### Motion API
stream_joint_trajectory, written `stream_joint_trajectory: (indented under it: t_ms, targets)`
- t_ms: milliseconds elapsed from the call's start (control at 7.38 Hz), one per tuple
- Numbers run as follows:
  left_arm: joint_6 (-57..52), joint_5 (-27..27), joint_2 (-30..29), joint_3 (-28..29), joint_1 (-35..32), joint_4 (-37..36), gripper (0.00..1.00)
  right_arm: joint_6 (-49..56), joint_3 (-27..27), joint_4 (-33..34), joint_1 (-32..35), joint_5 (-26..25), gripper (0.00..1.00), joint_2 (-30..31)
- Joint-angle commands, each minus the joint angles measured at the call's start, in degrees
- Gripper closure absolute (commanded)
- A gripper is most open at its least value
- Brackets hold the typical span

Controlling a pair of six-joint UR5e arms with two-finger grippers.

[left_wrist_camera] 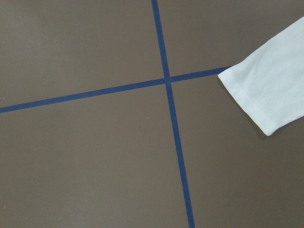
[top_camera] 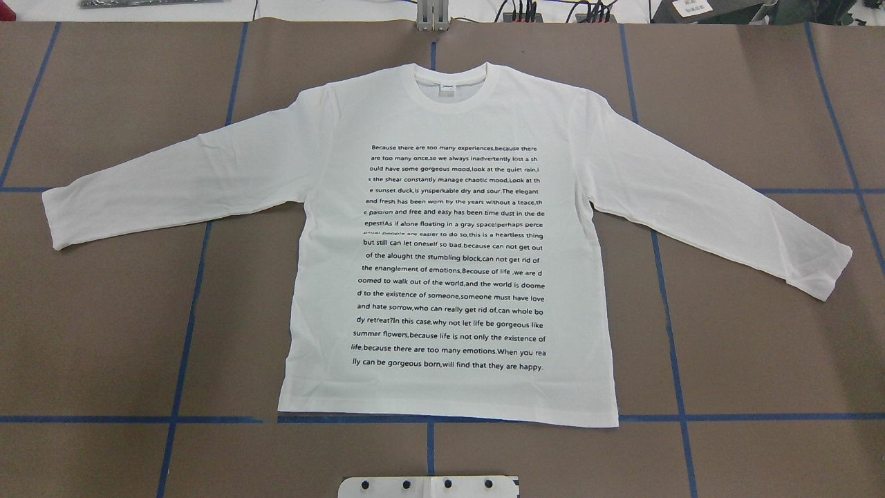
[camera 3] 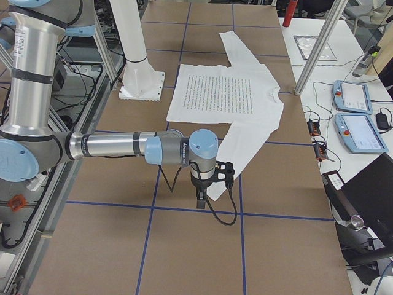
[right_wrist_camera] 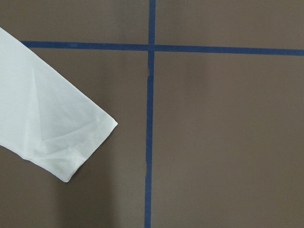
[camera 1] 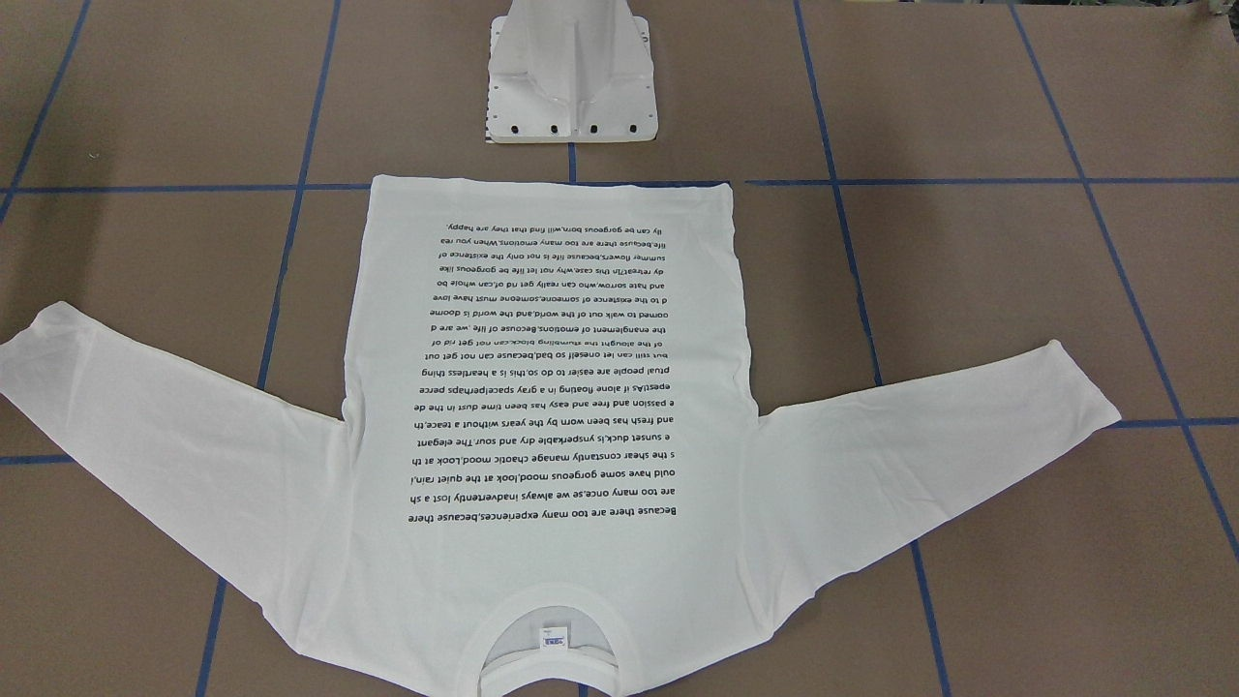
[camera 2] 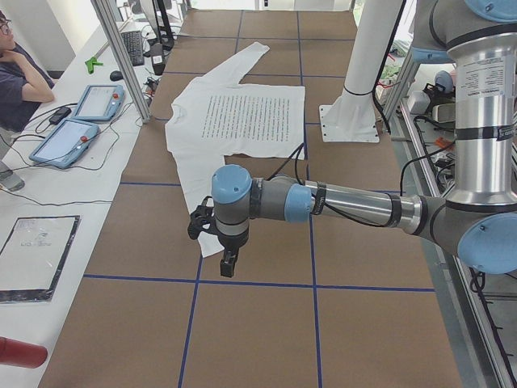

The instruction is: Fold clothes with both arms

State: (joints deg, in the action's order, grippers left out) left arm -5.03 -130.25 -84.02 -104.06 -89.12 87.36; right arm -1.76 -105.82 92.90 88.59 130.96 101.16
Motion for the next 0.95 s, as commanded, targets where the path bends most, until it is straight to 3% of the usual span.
stream_joint_trajectory:
  t_ms: [0,542,813]
  targets:
    - [-0.5,0.1,0.0,0.0,0.1,0.1,0.00,0.1,0.0,0.0,0.0,0.1,0.00,0.2]
    - [-0.3,0.0,-0.3,-1.7,0.4,2.3,0.00,-0.5,-0.7,-0.9,-1.5,0.4,0.00,-1.0]
    - [-0.2,-0.2,-3.7,-0.3,0.4,10.6,0.00,-1.1,-0.4,-10.2,-1.6,0.6,0.00,-3.9]
